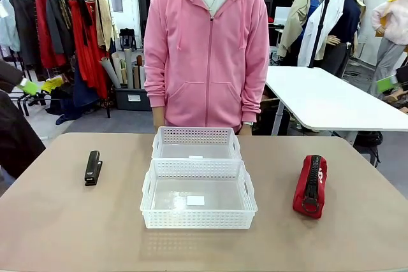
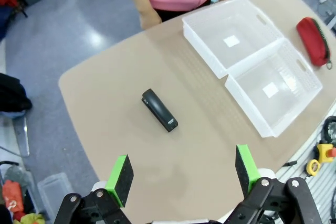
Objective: Distribute items into two baskets.
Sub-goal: Pick up the Pencil pouch that the person points to.
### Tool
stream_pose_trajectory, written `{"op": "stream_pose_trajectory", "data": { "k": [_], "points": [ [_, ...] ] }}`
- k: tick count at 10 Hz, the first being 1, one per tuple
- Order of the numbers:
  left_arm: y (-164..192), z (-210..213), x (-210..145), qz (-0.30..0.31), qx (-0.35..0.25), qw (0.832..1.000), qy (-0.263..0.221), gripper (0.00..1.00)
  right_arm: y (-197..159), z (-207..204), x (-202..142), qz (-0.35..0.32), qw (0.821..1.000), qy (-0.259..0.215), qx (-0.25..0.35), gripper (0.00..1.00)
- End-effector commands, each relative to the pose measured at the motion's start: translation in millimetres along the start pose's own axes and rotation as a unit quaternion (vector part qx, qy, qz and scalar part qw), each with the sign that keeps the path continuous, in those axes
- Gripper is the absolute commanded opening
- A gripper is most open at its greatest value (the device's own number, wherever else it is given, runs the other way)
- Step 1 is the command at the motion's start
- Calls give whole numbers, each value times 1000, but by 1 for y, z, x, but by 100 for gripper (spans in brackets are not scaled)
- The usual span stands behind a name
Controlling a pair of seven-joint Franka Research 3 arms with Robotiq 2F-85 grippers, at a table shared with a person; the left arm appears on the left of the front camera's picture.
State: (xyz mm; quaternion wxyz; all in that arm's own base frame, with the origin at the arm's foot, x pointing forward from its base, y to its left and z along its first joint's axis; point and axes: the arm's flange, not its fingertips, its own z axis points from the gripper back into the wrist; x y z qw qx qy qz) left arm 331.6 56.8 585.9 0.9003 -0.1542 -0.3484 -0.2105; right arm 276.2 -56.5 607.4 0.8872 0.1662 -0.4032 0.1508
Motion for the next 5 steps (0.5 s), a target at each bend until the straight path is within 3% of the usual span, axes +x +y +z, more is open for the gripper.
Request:
{"op": "stream_pose_trajectory", "data": {
  "k": [1,2,5],
  "points": [
    [3,1,-14,17,2,1000,-6,100,7,1,-47,-4,1000,-11,-1,100],
    [0,0,0,0,0,1000,0,100,0,0,0,0,1000,0,0,100],
    [0,0,0,0,0,1000,0,100,0,0,0,0,1000,0,0,100]
  ]
}}
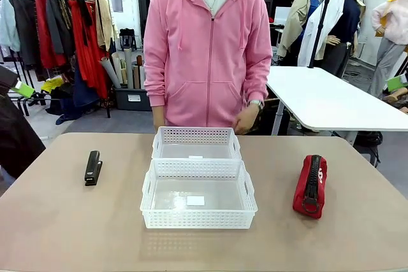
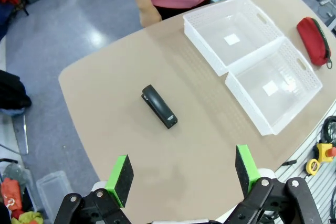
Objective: Distribute items into two baskets.
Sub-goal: Pick up the Pencil pouch that the person points to.
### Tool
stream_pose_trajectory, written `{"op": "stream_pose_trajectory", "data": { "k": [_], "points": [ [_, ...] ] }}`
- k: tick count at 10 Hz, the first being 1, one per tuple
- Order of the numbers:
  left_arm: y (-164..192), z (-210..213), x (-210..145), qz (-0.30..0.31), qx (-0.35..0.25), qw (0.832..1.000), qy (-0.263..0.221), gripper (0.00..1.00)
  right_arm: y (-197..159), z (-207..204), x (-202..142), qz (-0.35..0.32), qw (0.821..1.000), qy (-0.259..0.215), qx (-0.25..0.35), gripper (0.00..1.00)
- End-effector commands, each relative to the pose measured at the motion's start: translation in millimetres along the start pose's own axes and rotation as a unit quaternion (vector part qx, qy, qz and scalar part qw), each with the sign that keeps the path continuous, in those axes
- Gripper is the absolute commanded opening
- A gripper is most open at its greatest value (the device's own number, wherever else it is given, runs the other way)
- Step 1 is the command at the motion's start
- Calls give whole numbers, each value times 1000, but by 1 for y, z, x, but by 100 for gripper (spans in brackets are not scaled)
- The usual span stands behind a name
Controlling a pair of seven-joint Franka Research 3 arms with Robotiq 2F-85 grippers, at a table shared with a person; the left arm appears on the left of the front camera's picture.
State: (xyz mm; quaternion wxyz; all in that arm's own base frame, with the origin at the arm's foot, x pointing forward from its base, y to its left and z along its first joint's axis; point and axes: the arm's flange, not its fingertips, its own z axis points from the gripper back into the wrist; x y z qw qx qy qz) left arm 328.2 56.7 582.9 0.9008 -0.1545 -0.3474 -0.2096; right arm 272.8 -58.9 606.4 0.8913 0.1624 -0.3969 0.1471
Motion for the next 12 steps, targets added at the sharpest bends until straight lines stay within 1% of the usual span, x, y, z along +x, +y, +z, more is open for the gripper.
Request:
{"op": "stream_pose_trajectory", "data": {
  "k": [1,2,3,4,6,7,8,9,10,11,12],
  "points": [
    [1,0,4,-1,0,1000,-1,100,1,-3,3,3,1000,-7,5,100],
    [0,0,0,0,0,1000,0,100,0,0,0,0,1000,0,0,100],
    [25,-4,-7,26,-25,999,-3,100,-25,5,-3,-13,999,-3,33,100],
    [46,-9,-12,37,-36,999,-7,100,-44,11,-7,-24,999,-3,49,100],
    [77,-13,-19,45,-53,998,-9,100,-80,25,-24,-62,995,-10,73,100],
    [93,-12,-24,52,-63,997,-9,100,-93,33,-34,-74,993,-17,86,100],
    [111,-10,-30,50,-77,995,-25,100,-103,38,-42,-84,992,-8,99,100],
    [117,-11,-32,53,-82,995,-32,100,-109,37,-46,-94,990,-2,102,100],
    [126,-13,-36,56,-80,994,-44,100,-118,33,-52,-104,987,4,118,100],
    [134,-12,-40,60,-75,993,-66,100,-128,27,-58,-116,985,8,131,100],
    [137,-10,-43,66,-76,992,-72,100,-134,21,-64,-122,983,14,139,100]
  ]
}}
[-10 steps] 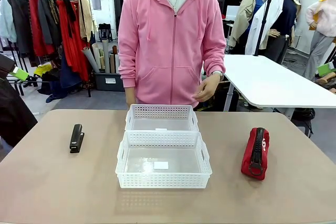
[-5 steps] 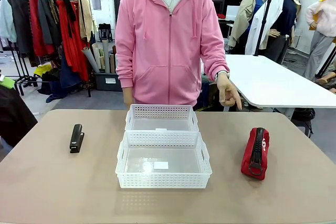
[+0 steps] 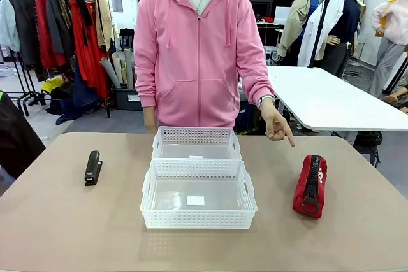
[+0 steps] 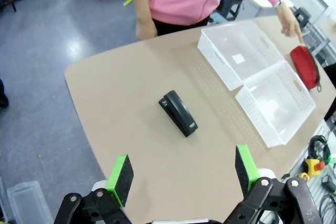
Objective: Distribute items into two baskets.
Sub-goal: Pick up the Pencil pouch that the person points to.
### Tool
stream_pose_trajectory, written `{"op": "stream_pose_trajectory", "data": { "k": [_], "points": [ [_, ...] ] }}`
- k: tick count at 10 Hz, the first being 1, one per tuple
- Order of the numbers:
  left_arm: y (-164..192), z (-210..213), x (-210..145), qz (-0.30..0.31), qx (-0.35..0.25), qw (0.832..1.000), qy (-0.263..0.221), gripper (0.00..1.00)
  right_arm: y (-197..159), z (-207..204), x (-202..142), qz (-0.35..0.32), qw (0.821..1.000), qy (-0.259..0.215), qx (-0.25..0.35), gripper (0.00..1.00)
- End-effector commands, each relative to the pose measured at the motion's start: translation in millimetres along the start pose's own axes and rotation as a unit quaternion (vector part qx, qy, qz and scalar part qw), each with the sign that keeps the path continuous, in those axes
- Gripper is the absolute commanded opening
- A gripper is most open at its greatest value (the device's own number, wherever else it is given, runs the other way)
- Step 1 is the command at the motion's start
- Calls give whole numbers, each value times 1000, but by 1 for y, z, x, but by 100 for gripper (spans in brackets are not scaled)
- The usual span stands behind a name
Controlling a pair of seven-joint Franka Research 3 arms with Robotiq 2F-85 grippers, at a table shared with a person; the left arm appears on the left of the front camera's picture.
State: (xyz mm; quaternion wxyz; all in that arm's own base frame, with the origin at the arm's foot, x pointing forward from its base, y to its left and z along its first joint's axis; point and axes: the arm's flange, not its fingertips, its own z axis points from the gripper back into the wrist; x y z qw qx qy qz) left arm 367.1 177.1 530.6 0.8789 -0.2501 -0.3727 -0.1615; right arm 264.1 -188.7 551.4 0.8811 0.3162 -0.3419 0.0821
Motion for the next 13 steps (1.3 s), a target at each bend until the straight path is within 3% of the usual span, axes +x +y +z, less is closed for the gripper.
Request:
{"op": "stream_pose_trajectory", "data": {
  "k": [1,5,13],
  "points": [
    [10,3,-1,-1,-8,1000,-21,100,-18,-5,0,-5,1000,14,24,100],
    [17,13,-4,-2,-2,999,-53,100,-37,-29,-7,-31,997,44,48,100],
    [14,14,-6,8,2,999,-48,100,-37,-37,-13,-43,997,48,44,100]
  ]
}}
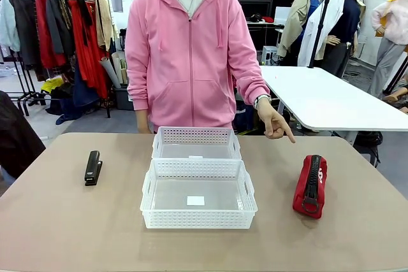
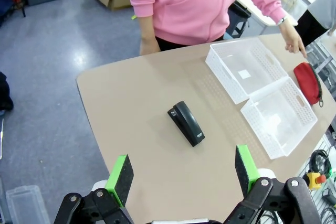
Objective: Distribute items into two baskets.
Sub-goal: Pick up the Pencil pouch that the person points to.
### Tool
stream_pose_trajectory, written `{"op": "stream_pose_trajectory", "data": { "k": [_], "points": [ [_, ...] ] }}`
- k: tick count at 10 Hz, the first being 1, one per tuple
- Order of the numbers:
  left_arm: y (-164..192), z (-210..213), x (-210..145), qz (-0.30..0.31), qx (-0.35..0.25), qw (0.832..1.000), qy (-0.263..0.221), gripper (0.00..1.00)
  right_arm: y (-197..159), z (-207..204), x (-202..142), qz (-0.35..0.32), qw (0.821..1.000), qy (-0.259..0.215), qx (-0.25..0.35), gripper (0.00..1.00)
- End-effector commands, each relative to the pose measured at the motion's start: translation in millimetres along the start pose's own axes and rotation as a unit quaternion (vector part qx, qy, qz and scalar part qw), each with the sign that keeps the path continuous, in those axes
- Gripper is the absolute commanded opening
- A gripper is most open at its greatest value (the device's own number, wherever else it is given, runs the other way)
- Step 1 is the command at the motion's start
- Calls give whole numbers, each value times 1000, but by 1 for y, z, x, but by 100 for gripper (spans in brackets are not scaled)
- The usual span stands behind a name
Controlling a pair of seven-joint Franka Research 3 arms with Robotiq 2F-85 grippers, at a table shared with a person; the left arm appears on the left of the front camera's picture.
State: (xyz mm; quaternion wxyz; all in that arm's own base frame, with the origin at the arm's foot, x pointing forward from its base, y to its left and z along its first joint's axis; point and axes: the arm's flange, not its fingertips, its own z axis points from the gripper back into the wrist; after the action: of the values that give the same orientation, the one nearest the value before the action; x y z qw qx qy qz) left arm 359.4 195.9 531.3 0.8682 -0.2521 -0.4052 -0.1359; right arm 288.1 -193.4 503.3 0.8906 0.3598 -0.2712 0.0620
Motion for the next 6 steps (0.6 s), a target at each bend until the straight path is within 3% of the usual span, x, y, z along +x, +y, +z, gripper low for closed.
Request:
{"op": "stream_pose_trajectory", "data": {
  "k": [1,6],
  "points": [
    [2,-1,0,-5,-9,1000,-9,100,-1,1,0,13,1000,-7,10,100],
    [2,-1,0,-5,-9,1000,-9,100,-1,1,0,13,1000,-7,10,100]
  ]
}}
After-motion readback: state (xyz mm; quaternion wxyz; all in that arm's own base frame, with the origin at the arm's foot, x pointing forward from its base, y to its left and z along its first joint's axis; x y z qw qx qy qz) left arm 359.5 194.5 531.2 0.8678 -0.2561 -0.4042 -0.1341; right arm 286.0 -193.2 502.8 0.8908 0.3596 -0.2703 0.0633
